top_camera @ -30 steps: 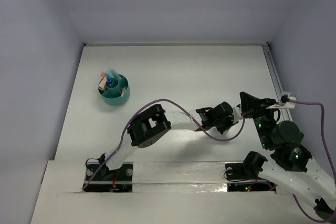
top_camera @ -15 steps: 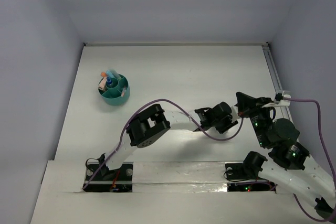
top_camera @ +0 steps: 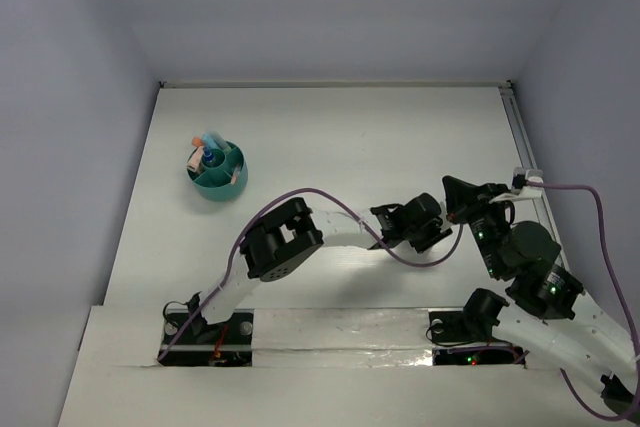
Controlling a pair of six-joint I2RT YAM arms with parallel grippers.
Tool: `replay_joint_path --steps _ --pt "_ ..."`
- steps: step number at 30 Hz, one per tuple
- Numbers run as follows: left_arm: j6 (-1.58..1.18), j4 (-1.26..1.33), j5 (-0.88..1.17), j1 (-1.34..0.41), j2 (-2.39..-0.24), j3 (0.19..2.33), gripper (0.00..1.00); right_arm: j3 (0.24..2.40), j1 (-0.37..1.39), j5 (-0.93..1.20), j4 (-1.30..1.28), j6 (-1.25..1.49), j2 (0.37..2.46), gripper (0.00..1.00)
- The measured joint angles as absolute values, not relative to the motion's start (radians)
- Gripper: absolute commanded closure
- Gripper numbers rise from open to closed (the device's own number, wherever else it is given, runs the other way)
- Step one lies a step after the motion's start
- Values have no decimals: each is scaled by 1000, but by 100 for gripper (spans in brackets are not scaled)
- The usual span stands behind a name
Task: Sort the stationery into containers
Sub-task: Pick up the scissors from the center of the board.
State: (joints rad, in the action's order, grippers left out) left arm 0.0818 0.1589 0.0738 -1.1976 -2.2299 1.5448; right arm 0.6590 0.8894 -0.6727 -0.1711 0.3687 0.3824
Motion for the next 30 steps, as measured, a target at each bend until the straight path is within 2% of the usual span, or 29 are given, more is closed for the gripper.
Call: replay_joint_path --steps 15,23,30 --pt "98 163 63 -1193 -2180 1544 65 654 889 -672 -162 365 417 100" --pt "104 157 96 -1163 -2238 1557 66 654 889 -672 -149 357 421 100" --pt "109 139 140 -1144 -2301 1651 71 654 889 -669 -146 350 426 100"
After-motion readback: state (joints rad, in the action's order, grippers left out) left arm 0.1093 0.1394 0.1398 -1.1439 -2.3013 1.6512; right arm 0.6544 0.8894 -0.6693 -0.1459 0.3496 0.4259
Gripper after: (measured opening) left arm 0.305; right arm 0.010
